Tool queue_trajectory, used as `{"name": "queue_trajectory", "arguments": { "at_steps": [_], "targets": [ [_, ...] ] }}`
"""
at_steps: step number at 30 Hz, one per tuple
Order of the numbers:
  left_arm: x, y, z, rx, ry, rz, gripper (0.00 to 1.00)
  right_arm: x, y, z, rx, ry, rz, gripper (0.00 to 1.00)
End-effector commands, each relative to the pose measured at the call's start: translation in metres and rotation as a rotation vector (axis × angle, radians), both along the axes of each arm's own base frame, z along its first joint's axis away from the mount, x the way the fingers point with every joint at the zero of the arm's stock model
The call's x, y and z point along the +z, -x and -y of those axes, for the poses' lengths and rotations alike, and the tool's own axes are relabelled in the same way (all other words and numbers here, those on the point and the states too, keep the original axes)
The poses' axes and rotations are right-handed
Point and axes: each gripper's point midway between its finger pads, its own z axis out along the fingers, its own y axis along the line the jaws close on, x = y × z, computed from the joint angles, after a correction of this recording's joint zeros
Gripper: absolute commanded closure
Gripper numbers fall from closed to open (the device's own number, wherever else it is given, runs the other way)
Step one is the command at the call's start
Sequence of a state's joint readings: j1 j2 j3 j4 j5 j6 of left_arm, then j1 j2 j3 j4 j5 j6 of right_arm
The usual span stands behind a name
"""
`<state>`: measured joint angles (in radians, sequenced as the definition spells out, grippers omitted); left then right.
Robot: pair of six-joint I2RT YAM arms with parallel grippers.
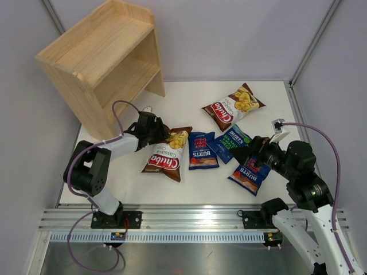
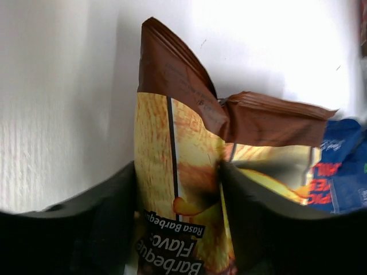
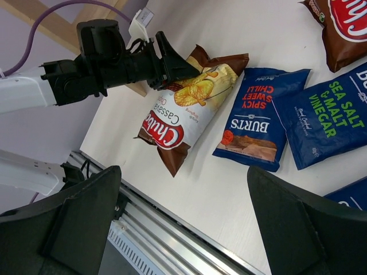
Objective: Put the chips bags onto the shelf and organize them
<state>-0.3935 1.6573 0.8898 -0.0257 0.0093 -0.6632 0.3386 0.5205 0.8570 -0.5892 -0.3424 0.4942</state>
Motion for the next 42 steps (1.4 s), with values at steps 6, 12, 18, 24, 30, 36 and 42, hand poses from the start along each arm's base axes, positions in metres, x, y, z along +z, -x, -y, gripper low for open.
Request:
{"name": "queue_trajectory", "arguments": {
  "at_steps": [6, 12, 18, 24, 30, 36, 42],
  "targets": [
    [0.020, 0.009, -0.031, 0.244, 0.031, 0.094, 0.71, 0.004, -0.004, -0.011, 0.041, -0.057, 0.020, 0.01],
    [0.059, 0.018, -0.034, 0.336, 0.093, 0.191, 0.86, -0.008, -0.010, -0.023, 0.083, -0.083, -0.022, 0.01],
    [0.113, 0.027, -0.028, 0.381, 0.241, 0.311, 1.00, -0.034, -0.022, -0.045, 0.162, -0.167, -0.101, 0.01],
    [0.190, 0.043, -0.023, 0.399, 0.447, 0.454, 1.00, -0.050, -0.029, -0.073, 0.299, -0.285, -0.158, 0.01],
    [0.281, 0.060, -0.021, 0.419, 0.705, 0.598, 1.00, -0.056, -0.037, -0.115, 0.438, -0.360, -0.102, 0.00],
    [0.364, 0.082, -0.009, 0.347, 0.945, 0.684, 1.00, -0.046, -0.050, -0.127, 0.387, -0.396, 0.056, 0.01],
    [0.417, 0.104, -0.017, 0.349, 1.218, 0.729, 1.00, -0.014, -0.028, -0.136, 0.429, -0.421, 0.268, 0.01]
  ]
}}
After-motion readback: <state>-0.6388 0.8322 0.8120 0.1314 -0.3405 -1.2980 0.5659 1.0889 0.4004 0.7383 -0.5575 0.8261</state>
